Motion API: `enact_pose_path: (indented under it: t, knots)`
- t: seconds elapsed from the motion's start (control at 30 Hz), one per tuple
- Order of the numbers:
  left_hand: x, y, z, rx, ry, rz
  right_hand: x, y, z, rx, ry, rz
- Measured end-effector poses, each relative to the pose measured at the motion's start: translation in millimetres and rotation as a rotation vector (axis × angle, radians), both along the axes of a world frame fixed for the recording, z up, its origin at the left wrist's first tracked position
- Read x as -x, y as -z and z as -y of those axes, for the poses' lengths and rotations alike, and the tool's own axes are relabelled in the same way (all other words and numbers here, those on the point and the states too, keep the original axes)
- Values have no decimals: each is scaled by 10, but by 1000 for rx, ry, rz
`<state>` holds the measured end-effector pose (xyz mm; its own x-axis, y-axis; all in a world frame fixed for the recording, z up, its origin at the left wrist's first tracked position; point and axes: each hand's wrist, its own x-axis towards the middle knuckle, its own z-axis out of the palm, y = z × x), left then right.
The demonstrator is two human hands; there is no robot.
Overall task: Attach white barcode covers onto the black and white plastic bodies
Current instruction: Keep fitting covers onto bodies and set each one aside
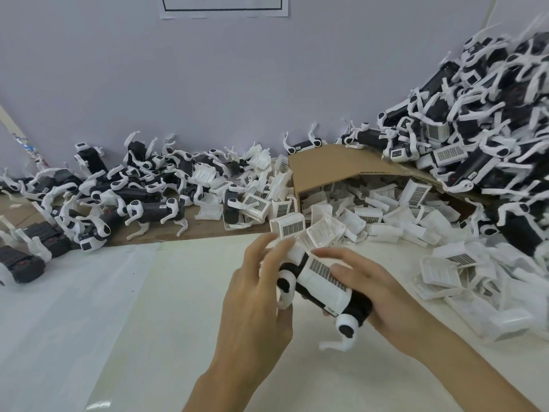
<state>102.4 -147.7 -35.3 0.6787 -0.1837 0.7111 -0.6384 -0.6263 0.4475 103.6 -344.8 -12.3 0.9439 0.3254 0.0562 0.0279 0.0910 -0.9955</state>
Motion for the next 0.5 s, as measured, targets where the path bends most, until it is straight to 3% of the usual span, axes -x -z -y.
enact_pose_path:
  t: [0.07, 0.13, 0.2, 0.27, 0.37, 0.5]
  knots:
    - [-33, 29, -30, 30, -21, -48, -6, 16, -39, 210, 243, 267]
    - [-48, 56, -49, 29, -18, -71, -13, 20, -24, 227, 340, 377]
    - [-53, 67, -43, 44, -11, -119, -19, -16, 5, 220, 335, 323]
    - [-56, 96, -21, 50, -15, -141, -27, -18, 12, 341, 284, 234]
    - [-42, 122, -7, 33, -33, -120, 0, 21, -43, 449, 44, 10]
    - [-53, 126, -24, 25, -82, -97, 69, 24, -100, 318, -134, -166]
